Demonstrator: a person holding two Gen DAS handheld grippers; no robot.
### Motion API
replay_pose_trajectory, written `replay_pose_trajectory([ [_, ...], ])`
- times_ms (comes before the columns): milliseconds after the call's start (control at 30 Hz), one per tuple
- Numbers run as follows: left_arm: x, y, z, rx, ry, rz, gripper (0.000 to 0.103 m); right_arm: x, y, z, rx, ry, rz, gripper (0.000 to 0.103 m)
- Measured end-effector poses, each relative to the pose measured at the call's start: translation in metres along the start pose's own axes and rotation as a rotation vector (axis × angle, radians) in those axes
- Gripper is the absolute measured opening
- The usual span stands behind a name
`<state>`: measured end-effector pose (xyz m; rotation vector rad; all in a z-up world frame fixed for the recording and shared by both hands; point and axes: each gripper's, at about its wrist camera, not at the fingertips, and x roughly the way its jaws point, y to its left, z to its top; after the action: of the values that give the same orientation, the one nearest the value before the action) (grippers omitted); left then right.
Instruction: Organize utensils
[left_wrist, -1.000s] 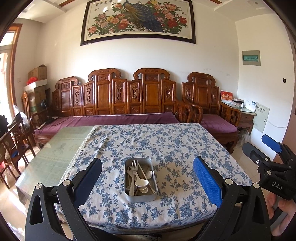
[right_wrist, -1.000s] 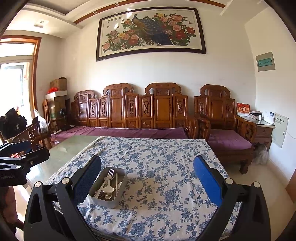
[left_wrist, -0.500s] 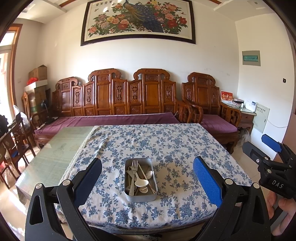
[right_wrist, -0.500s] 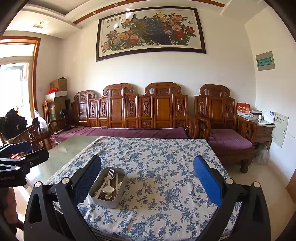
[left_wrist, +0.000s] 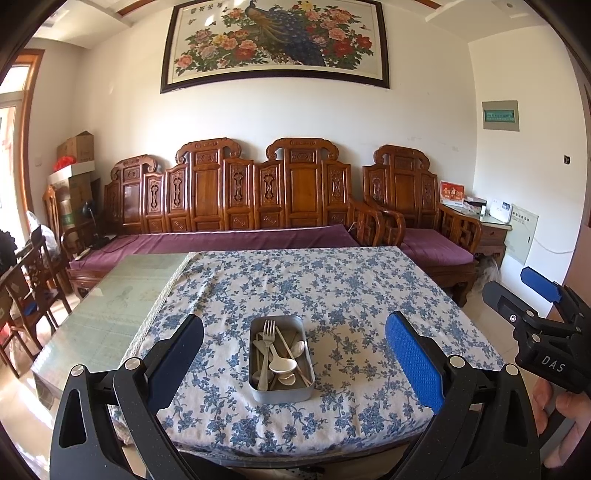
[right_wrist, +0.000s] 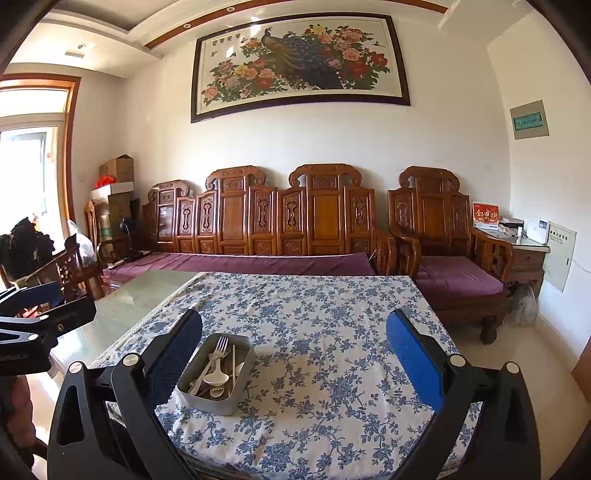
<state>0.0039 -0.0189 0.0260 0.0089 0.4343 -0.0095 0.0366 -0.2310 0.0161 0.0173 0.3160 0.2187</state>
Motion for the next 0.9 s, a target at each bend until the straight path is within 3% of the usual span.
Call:
replay_pose_trajectory([
  [900, -0.0027, -0.0047, 0.0059, 0.007, -0.011, 0.004, 0.095, -0.0022, 0.0005, 0.0023, 0.001, -0.006, 0.001, 0.1],
])
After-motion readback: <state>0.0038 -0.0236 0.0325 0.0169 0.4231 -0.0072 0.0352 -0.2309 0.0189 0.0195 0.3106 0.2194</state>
